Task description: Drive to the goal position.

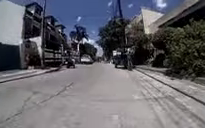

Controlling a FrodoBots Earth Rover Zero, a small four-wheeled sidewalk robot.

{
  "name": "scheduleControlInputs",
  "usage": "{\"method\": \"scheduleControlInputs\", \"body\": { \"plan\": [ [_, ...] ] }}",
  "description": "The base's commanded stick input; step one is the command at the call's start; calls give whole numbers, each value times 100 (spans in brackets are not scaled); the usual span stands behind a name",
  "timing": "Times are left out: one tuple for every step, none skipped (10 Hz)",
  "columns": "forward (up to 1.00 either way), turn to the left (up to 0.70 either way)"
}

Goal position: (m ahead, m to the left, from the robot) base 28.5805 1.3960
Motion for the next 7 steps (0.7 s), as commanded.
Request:
{"method": "scheduleControlInputs", "body": {
  "plan": [
    [70,10],
    [70,10],
    [70,8],
    [70,6],
    [70,8],
    [70,0],
    [70,14]
  ]
}}
